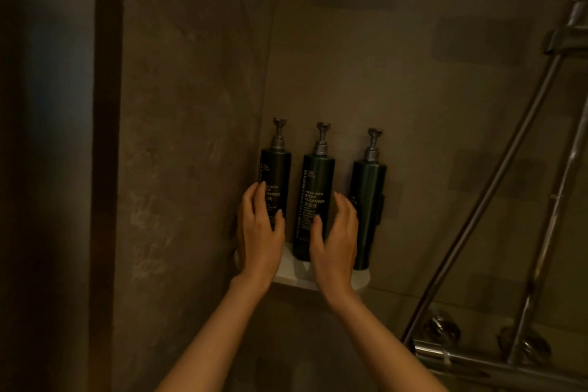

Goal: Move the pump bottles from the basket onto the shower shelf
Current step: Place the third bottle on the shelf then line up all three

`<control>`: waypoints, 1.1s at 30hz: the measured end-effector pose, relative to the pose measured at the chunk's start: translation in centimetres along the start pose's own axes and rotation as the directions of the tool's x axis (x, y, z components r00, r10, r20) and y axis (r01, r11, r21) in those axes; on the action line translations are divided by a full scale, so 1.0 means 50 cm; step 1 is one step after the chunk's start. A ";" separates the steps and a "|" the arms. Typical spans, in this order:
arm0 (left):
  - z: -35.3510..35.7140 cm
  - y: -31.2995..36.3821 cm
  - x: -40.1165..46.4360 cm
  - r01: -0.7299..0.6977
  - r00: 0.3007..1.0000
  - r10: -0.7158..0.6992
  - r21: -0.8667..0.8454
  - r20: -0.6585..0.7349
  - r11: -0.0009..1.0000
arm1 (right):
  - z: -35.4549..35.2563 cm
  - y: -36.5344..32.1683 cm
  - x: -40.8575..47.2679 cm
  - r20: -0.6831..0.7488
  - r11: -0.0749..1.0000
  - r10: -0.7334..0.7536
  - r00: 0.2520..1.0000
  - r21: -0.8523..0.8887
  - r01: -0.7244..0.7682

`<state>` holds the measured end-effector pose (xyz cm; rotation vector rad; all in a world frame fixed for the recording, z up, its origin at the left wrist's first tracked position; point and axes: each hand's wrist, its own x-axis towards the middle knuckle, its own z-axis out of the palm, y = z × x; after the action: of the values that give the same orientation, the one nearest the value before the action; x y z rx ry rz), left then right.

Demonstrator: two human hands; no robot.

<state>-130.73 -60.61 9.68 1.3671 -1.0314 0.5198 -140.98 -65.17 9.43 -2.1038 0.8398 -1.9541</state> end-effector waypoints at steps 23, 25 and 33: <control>0.089 0.063 -0.043 0.253 0.945 -0.211 -0.146 0.251 0.956 | -0.061 0.103 0.025 0.022 0.925 0.368 0.929 0.089 -0.369; 0.090 0.062 -0.044 0.250 0.945 -0.207 -0.153 0.252 0.956 | -0.063 0.106 0.025 0.034 0.929 0.361 0.932 0.081 -0.362; 0.097 0.060 -0.039 0.277 0.935 -0.231 -0.146 0.268 0.950 | -0.061 0.106 0.030 0.051 0.936 0.341 0.939 0.073 -0.344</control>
<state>-135.57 -64.14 9.15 1.3986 -1.0527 0.0585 -145.49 -69.52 8.67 -1.7981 1.0227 -1.7297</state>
